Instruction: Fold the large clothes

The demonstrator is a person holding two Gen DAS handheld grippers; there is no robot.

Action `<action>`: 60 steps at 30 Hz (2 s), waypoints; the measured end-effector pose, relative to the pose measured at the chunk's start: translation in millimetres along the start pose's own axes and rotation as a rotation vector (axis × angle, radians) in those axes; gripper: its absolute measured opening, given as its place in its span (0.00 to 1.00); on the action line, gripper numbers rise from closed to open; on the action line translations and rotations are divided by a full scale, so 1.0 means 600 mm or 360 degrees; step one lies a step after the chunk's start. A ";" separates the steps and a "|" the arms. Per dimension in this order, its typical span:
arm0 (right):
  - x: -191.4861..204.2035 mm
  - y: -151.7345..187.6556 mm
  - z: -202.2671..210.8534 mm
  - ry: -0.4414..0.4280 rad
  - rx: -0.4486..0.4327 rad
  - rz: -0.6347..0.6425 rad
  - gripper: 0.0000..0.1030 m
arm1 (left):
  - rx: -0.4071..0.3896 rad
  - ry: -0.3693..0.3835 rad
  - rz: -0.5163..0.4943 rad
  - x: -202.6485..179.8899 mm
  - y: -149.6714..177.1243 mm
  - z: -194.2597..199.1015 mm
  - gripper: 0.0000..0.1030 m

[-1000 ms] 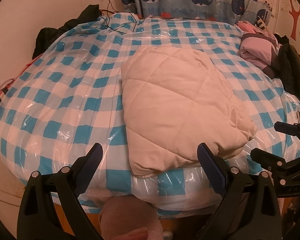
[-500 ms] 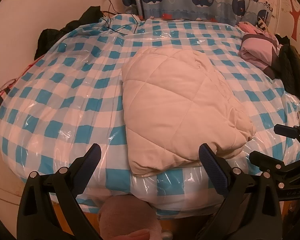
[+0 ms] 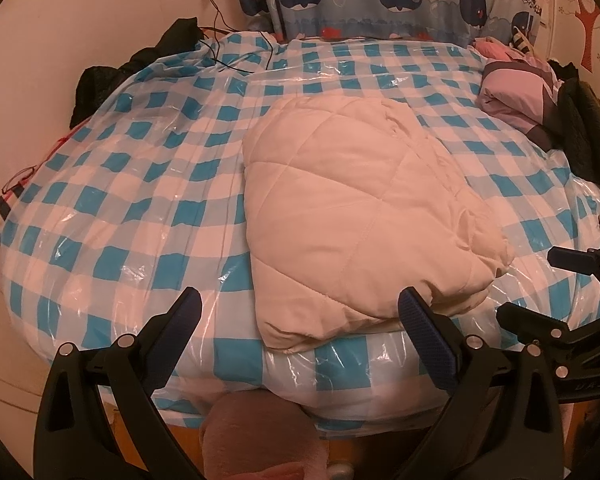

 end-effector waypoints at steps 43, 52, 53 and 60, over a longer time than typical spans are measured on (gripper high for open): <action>-0.019 -0.001 -0.002 -0.0020 0.0003 0.0005 0.93 | -0.0003 -0.0011 -0.0009 -0.011 -0.002 0.002 0.92; -0.026 -0.004 -0.003 -0.0025 0.0004 0.0007 0.93 | -0.0005 -0.0013 -0.0014 -0.013 -0.002 0.004 0.92; -0.021 -0.002 -0.003 -0.0026 0.0003 0.0007 0.93 | -0.0005 -0.0014 -0.0013 -0.014 -0.002 0.003 0.92; -0.027 -0.004 -0.002 -0.0030 0.0003 0.0007 0.93 | -0.0008 -0.0029 -0.0016 -0.016 -0.004 0.005 0.92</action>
Point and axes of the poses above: each gripper's, at about its wrist camera, not at the fingertips, and z roughly against the way its jaws point, x to its left, y to its underside, the point moved 7 cm from there along -z, roughly the way its jaws point, and after that the axes turned 9 degrees about x, right-handed, at the moved point
